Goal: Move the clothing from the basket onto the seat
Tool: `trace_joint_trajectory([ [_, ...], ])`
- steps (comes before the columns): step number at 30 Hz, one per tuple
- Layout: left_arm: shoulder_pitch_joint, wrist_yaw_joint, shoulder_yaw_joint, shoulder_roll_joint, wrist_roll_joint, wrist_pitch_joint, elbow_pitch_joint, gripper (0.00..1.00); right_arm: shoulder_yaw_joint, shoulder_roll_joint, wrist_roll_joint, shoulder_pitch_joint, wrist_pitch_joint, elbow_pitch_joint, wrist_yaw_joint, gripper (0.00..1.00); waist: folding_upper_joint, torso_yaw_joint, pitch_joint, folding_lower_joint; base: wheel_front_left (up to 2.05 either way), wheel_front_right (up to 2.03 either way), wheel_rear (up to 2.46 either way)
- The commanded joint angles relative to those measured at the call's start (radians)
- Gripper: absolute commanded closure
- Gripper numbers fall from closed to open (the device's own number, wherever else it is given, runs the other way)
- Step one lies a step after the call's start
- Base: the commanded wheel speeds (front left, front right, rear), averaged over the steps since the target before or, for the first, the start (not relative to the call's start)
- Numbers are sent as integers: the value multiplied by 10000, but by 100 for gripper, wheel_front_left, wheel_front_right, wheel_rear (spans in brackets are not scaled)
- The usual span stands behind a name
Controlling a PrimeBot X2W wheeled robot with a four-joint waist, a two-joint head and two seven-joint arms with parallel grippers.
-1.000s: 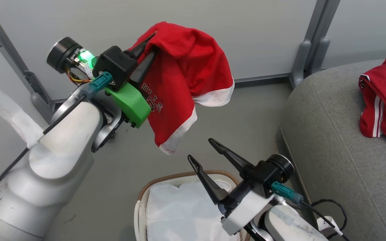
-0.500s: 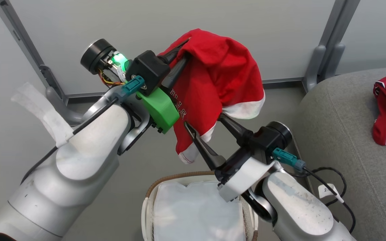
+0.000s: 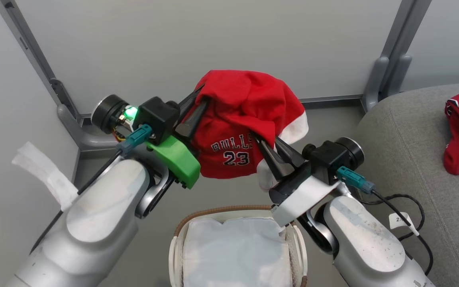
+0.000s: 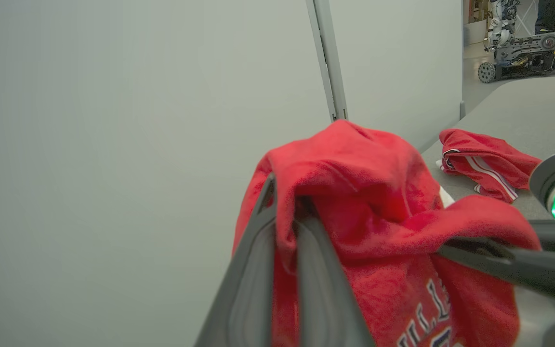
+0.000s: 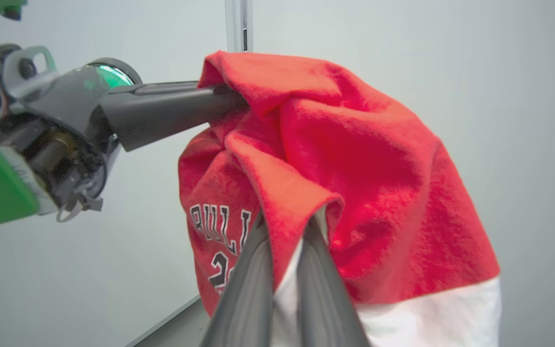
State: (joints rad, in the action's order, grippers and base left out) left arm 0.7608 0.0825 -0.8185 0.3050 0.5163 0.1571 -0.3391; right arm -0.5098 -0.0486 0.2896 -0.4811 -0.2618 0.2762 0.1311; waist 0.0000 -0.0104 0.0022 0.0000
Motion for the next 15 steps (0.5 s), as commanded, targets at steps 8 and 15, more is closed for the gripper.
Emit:
trace_joint_trajectory([
  [8, -1448, -343, 370, -180, 603, 846, -450, 0, 866, -37, -469, 207, -49, -96, -7, 100, 0, -102, -8, 0, 0, 0, 0],
  [15, -2512, -338, 942, -518, 713, 1094, -585, 0, 1576, -34, -671, 331, -49, -61, -7, 100, 0, -116, 57, 0, 0, 0, 0],
])
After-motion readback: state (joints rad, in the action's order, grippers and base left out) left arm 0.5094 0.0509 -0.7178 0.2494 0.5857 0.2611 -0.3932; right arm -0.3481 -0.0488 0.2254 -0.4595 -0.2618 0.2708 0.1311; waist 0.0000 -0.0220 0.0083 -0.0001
